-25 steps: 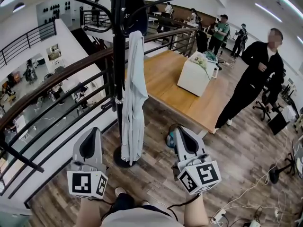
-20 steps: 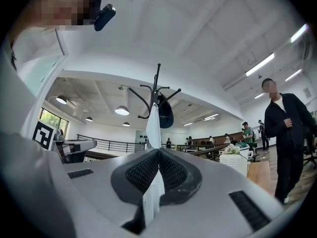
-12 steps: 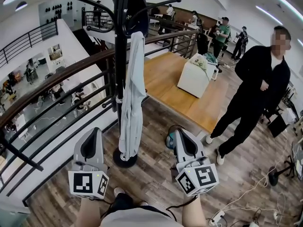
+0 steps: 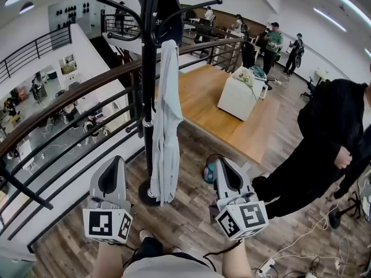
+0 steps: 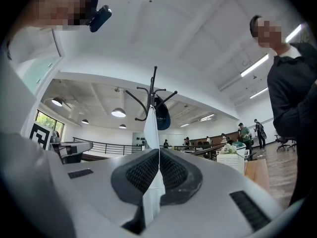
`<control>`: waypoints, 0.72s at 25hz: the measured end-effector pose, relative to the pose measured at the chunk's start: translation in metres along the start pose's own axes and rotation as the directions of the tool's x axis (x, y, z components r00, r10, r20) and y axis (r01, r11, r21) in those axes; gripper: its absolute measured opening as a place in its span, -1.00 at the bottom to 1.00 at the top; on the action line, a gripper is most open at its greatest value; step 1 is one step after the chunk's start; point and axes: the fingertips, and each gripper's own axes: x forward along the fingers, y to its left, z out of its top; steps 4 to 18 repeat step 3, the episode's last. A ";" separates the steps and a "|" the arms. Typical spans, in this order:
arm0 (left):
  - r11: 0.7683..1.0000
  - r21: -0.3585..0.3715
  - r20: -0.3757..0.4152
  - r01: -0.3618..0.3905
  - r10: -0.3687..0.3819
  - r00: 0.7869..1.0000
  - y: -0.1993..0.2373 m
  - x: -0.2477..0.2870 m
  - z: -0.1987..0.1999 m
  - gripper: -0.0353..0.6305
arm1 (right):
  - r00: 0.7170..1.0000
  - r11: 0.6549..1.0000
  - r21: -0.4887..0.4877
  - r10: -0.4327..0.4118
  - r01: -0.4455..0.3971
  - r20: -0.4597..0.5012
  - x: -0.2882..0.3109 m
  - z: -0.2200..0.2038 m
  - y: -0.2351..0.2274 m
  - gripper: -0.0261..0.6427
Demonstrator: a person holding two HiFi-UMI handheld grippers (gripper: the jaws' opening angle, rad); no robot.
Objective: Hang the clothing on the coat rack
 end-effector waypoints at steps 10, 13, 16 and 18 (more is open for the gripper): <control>1.000 -0.001 0.000 0.000 0.000 1.000 0.003 -0.003 0.003 -0.87 | 1.000 1.000 0.003 -0.002 0.002 0.003 -0.001 0.002 0.005 -0.93; 1.000 -0.001 0.000 0.000 0.000 1.000 0.003 -0.003 0.003 -0.87 | 1.000 1.000 0.003 -0.002 0.002 0.003 -0.001 0.002 0.005 -0.93; 1.000 -0.001 0.000 0.000 0.000 1.000 0.003 -0.003 0.003 -0.87 | 1.000 1.000 0.003 -0.002 0.002 0.003 -0.001 0.002 0.005 -0.93; 1.000 -0.001 0.000 0.000 0.000 1.000 0.003 -0.003 0.003 -0.87 | 1.000 1.000 0.003 -0.002 0.002 0.003 -0.001 0.002 0.005 -0.93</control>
